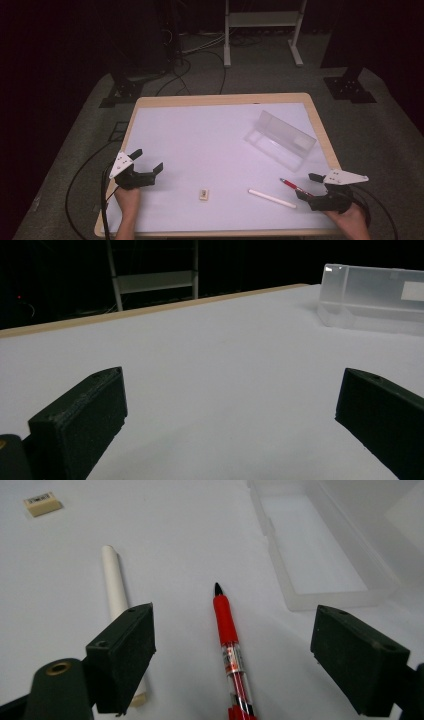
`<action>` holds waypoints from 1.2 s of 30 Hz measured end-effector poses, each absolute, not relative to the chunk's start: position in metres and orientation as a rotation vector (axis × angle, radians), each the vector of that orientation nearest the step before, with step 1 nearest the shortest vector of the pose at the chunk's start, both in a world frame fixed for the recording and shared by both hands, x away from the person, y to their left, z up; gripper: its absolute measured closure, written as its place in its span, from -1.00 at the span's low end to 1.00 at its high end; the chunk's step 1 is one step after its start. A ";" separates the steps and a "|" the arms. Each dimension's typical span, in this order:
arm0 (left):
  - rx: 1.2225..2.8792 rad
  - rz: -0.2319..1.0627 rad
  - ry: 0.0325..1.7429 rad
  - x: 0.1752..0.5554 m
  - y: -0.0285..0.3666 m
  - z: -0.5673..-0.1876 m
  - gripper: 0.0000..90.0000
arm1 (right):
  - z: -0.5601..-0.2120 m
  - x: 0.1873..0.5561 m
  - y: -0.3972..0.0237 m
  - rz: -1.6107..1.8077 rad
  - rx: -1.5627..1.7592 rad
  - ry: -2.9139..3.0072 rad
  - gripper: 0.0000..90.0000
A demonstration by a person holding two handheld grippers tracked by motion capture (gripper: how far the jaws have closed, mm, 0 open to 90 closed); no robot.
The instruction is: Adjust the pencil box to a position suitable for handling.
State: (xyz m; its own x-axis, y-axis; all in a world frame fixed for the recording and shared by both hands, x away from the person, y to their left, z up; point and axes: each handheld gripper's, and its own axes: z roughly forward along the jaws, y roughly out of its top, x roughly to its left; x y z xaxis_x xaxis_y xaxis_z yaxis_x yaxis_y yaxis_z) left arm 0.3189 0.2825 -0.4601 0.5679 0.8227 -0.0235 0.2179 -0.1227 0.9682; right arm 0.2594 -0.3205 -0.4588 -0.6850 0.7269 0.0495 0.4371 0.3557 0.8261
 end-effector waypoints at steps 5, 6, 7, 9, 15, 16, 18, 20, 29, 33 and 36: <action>1.647 0.647 0.882 0.319 0.283 -0.460 -1.00 | -0.449 0.267 -0.315 1.248 0.979 2.324 -0.62; 1.647 0.646 0.880 0.319 0.283 -0.460 -1.00 | -0.446 0.269 -0.313 1.244 0.968 2.330 -0.62; 1.647 0.646 0.880 0.319 0.283 -0.460 -1.00 | -0.444 0.271 -0.311 1.241 0.954 2.336 -0.62; 1.646 0.642 0.880 0.319 0.283 -0.460 -1.00 | -0.441 0.273 -0.308 1.237 0.943 2.343 -0.62; 1.632 0.634 0.885 0.319 0.285 -0.460 -1.00 | -0.427 0.291 -0.295 1.217 0.902 2.383 -0.62; 1.632 0.634 0.885 0.319 0.285 -0.460 -1.00 | -0.426 0.294 -0.294 1.210 0.899 2.395 -0.62; 1.632 0.634 0.886 0.319 0.285 -0.460 -1.00 | -0.425 0.298 -0.292 1.200 0.894 2.407 -0.62; 1.632 0.634 0.888 0.319 0.285 -0.460 -1.00 | -0.423 0.302 -0.289 1.190 0.892 2.419 -0.62; 1.629 0.632 0.888 0.319 0.286 -0.460 -1.00 | -0.410 0.318 -0.275 1.142 0.841 2.462 -0.56; 1.626 0.630 0.890 0.319 0.286 -0.460 -1.00 | -0.404 0.332 -0.264 1.101 0.827 2.499 -0.51; 1.626 0.630 0.890 0.319 0.286 -0.460 -1.00 | -0.404 0.340 -0.260 1.076 0.825 2.520 -0.49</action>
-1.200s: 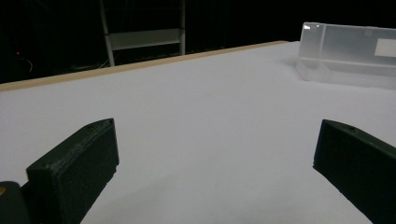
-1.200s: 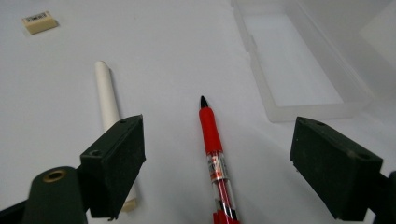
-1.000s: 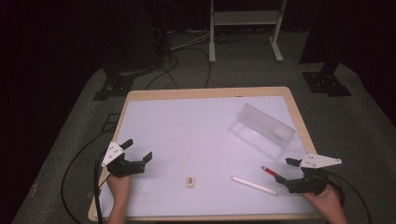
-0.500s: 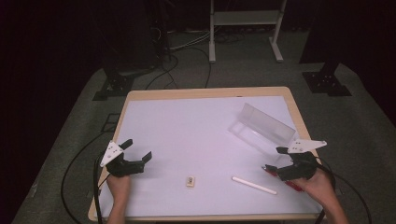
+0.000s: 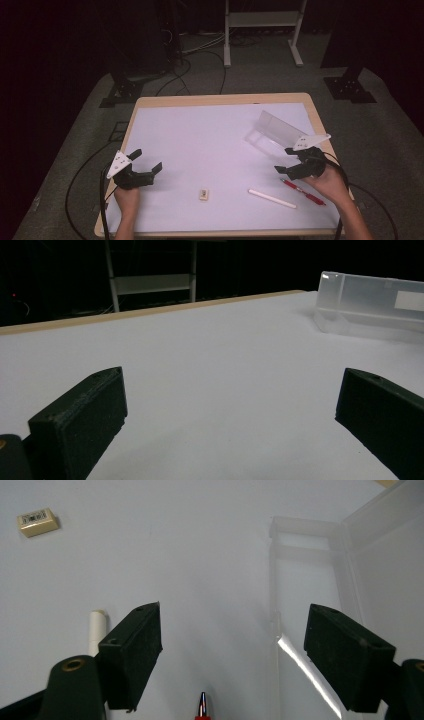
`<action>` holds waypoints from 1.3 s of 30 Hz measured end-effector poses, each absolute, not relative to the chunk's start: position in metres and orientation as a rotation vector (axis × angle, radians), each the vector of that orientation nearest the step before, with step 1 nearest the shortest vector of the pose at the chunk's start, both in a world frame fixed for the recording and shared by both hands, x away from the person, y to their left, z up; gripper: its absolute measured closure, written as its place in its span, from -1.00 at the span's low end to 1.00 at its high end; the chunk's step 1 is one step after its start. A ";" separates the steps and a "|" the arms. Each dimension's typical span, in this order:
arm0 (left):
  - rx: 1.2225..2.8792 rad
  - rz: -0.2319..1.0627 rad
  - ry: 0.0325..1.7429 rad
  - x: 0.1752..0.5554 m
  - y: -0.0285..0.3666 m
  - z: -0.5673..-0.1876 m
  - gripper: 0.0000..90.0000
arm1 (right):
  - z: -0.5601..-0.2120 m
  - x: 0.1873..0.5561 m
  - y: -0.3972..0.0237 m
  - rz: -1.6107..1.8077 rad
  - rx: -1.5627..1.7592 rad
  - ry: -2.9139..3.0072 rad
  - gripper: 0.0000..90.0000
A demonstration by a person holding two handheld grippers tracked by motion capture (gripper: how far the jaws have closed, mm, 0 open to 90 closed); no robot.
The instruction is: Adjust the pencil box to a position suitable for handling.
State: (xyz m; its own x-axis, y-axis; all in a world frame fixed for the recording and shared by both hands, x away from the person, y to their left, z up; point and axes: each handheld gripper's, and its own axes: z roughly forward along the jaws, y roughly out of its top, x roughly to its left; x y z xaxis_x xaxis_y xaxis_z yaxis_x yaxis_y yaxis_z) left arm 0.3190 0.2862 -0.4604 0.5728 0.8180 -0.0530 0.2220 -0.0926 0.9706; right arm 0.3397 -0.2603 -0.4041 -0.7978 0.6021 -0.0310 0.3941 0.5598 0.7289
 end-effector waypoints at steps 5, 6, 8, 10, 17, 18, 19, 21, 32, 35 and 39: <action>1.625 0.630 0.891 0.319 0.286 -0.460 -1.00 | -0.405 0.348 -0.258 1.066 0.836 2.530 -0.44; 1.626 0.630 0.891 0.319 0.286 -0.460 -1.00 | -0.405 0.352 -0.258 1.062 0.852 2.533 -0.40; 1.626 0.630 0.890 0.319 0.286 -0.460 -1.00 | -0.406 0.356 -0.258 1.053 0.858 2.538 -0.38; 1.626 0.630 0.891 0.319 0.286 -0.460 -1.00 | -0.408 0.360 -0.259 1.048 0.872 2.540 -0.35; 1.627 0.631 0.891 0.319 0.286 -0.460 -1.00 | -0.416 0.371 -0.259 1.008 0.917 2.551 -0.26; 1.627 0.631 0.891 0.319 0.286 -0.460 -1.00 | -0.417 0.373 -0.258 1.001 0.919 2.553 -0.24; 1.627 0.631 0.892 0.319 0.286 -0.460 -1.00 | -0.418 0.375 -0.258 0.997 0.919 2.554 -0.23; 1.627 0.631 0.893 0.319 0.286 -0.460 -1.00 | -0.421 0.377 -0.257 0.985 0.927 2.560 -0.18; 1.623 0.630 0.895 0.319 0.286 -0.460 -1.00 | -0.425 0.391 -0.252 0.919 0.940 2.582 0.05; 1.621 0.629 0.895 0.319 0.286 -0.461 -1.00 | -0.426 0.393 -0.250 0.911 0.937 2.585 0.08; 1.617 0.628 0.898 0.319 0.287 -0.461 -1.00 | -0.433 0.396 -0.245 0.869 0.953 2.608 0.15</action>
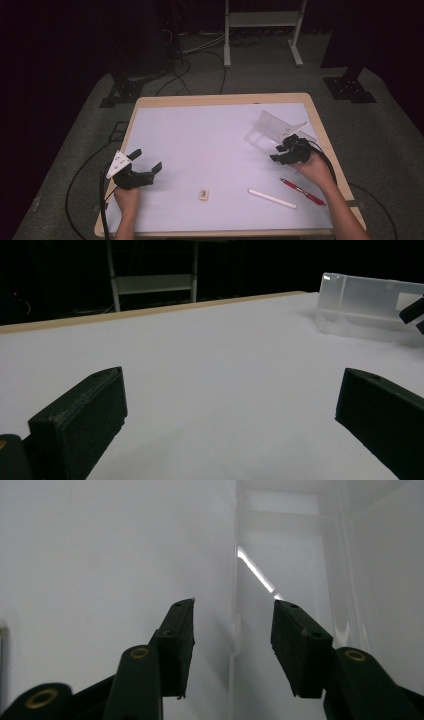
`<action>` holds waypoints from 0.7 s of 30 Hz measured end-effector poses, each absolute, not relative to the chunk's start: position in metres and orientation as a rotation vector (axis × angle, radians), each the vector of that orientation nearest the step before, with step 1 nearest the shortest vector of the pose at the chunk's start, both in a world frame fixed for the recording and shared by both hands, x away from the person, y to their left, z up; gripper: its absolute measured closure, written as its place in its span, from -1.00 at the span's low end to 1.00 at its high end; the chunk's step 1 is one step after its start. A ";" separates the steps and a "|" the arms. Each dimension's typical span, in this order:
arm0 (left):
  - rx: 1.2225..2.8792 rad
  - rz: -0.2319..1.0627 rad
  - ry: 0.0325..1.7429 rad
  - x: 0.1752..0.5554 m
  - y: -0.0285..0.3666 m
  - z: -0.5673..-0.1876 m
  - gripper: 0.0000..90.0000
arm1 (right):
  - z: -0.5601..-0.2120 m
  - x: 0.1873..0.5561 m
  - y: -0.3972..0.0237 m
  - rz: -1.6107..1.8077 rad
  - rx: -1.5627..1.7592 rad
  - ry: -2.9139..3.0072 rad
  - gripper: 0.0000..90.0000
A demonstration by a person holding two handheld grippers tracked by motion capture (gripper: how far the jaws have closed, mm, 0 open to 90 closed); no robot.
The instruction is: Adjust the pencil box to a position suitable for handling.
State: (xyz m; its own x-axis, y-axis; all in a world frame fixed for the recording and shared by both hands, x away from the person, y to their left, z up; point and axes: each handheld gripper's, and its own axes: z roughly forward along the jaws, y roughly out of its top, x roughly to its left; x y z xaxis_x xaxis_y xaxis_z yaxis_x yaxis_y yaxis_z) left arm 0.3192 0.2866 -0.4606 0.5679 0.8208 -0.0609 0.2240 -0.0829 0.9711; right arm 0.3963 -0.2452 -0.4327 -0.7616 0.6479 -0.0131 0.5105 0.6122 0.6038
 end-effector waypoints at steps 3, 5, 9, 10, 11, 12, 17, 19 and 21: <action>1.616 0.630 0.901 0.319 0.286 -0.461 -1.00 | -0.437 0.399 -0.243 0.834 0.949 2.617 0.20; 1.616 0.631 0.902 0.319 0.286 -0.461 -1.00 | -0.439 0.400 -0.242 0.823 0.941 2.621 0.25; 1.616 0.630 0.903 0.319 0.287 -0.461 -1.00 | -0.442 0.402 -0.240 0.787 0.939 2.627 0.33; 1.616 0.630 0.903 0.319 0.287 -0.461 -1.00 | -0.442 0.402 -0.240 0.787 0.939 2.627 0.33; 1.617 0.631 0.902 0.319 0.286 -0.461 -1.00 | -0.444 0.403 -0.240 0.771 0.941 2.632 0.36; 1.616 0.630 0.902 0.319 0.286 -0.461 -1.00 | -0.445 0.403 -0.240 0.766 0.943 2.637 0.40; 1.613 0.629 0.903 0.319 0.287 -0.461 -1.00 | -0.446 0.404 -0.240 0.733 0.916 2.644 0.55; 1.614 0.629 0.902 0.319 0.287 -0.461 -1.00 | -0.447 0.404 -0.240 0.732 0.912 2.647 0.60; 1.613 0.628 0.903 0.319 0.287 -0.461 -1.00 | -0.447 0.404 -0.239 0.721 0.907 2.648 0.63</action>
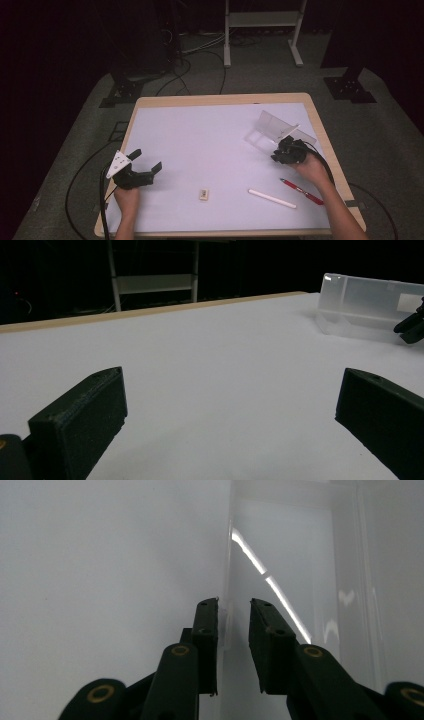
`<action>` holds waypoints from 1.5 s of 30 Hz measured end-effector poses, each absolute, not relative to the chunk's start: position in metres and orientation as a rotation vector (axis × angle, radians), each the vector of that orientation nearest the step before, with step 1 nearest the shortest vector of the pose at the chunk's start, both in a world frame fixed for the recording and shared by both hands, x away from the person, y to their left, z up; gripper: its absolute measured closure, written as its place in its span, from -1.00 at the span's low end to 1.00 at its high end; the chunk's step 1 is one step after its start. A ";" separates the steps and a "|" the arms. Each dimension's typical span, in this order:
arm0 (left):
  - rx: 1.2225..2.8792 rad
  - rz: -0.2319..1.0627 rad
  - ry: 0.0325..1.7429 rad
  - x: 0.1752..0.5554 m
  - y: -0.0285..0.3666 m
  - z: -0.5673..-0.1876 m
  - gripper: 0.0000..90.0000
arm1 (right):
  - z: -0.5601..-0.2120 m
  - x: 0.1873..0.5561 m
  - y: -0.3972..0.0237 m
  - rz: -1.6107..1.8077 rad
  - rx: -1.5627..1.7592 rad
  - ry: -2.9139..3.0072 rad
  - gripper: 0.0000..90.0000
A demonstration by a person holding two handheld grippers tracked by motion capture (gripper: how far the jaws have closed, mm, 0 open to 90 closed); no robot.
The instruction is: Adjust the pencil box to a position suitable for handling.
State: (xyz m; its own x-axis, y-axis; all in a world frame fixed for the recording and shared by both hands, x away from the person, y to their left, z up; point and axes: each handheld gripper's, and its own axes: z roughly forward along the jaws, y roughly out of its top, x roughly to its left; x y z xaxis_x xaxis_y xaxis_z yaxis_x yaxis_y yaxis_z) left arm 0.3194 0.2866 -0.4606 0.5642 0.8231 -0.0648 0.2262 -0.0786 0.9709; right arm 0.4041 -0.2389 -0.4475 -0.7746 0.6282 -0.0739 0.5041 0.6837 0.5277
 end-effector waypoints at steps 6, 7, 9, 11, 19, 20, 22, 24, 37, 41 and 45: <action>1.612 0.628 0.904 0.319 0.287 -0.461 -1.00 | -0.449 0.404 -0.237 0.709 0.884 2.657 0.75; 1.612 0.628 0.904 0.319 0.287 -0.461 -1.00 | -0.449 0.404 -0.237 0.709 0.884 2.657 0.75; 1.613 0.628 0.904 0.319 0.287 -0.461 -1.00 | -0.449 0.403 -0.236 0.694 0.869 2.661 0.77; 1.613 0.628 0.905 0.319 0.287 -0.461 -1.00 | -0.451 0.403 -0.235 0.686 0.867 2.665 0.77; 1.611 0.627 0.905 0.319 0.287 -0.461 -1.00 | -0.451 0.402 -0.233 0.667 0.842 2.661 0.86; 1.611 0.627 0.905 0.320 0.287 -0.461 -1.00 | -0.450 0.401 -0.234 0.651 0.833 2.652 0.89; 1.611 0.627 0.905 0.320 0.287 -0.461 -1.00 | -0.449 0.400 -0.235 0.664 0.828 2.653 0.89; 1.611 0.627 0.906 0.320 0.287 -0.461 -1.00 | -0.447 0.399 -0.235 0.675 0.825 2.651 0.89; 1.611 0.624 0.907 0.320 0.287 -0.461 -1.00 | -0.436 0.393 -0.234 0.688 0.795 2.608 0.90; 1.610 0.623 0.908 0.320 0.287 -0.461 -1.00 | -0.425 0.389 -0.232 0.714 0.772 2.593 0.91; 1.611 0.624 0.907 0.320 0.287 -0.461 -1.00 | -0.415 0.385 -0.228 0.737 0.736 2.586 0.91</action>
State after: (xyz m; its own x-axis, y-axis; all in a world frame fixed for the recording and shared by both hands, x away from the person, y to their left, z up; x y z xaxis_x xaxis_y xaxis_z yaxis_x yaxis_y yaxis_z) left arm 0.3199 0.2873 -0.4607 0.5633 0.8233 -0.0692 0.2294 -0.0754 0.9704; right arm 0.3854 -0.2280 -0.4147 -0.8032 0.5660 -0.1856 0.3831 0.7294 0.5667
